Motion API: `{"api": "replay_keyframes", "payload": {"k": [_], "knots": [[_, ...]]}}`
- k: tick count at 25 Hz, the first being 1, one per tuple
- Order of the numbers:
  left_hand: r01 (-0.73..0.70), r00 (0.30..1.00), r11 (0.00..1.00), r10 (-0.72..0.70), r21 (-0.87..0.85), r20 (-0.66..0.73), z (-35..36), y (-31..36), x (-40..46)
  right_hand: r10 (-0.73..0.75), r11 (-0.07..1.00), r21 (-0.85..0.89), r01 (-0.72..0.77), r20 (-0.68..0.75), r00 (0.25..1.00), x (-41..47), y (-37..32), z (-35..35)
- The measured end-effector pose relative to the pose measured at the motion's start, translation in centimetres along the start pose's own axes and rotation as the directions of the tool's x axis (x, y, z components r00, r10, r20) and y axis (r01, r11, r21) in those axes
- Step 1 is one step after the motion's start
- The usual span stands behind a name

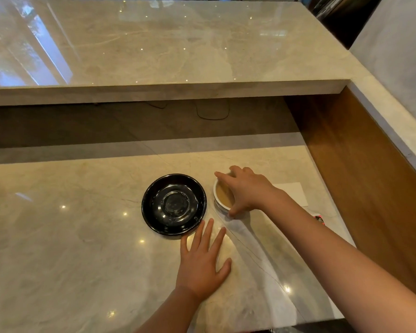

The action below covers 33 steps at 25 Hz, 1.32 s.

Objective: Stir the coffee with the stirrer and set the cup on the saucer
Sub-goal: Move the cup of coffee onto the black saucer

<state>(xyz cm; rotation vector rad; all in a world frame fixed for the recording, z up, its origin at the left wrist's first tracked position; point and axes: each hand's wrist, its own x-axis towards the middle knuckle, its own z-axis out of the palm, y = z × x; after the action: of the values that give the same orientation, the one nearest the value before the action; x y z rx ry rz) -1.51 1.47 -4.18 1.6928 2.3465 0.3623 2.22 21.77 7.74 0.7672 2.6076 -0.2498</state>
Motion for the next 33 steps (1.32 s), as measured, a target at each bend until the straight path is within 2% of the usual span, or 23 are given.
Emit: {"api": "replay_keyframes", "payload": {"k": [10,18,25,33], "knots": [[0.014,1.0,1.0,-0.014,-0.014,0.002,-0.1,0.1,-0.1,-0.099,0.995,-0.035,0.097,-0.049,0.994,0.4,-0.1,-0.6],[0.001,1.0,1.0,-0.001,0.001,0.002,-0.5,0.2,0.0,-0.231,0.973,-0.039,0.227,-0.144,0.962,2.0,-3.0,-3.7],[0.008,1.0,1.0,-0.007,-0.03,0.023,-0.7,0.2,0.1,-0.338,0.941,-0.045,0.335,-0.129,0.932,3.5,-7.5,-4.1],[0.007,0.999,0.999,-0.005,-0.051,0.037,-0.6,0.2,0.0,-0.375,0.927,-0.059,0.37,-0.13,0.918,4.5,-10.5,-3.0]]}}
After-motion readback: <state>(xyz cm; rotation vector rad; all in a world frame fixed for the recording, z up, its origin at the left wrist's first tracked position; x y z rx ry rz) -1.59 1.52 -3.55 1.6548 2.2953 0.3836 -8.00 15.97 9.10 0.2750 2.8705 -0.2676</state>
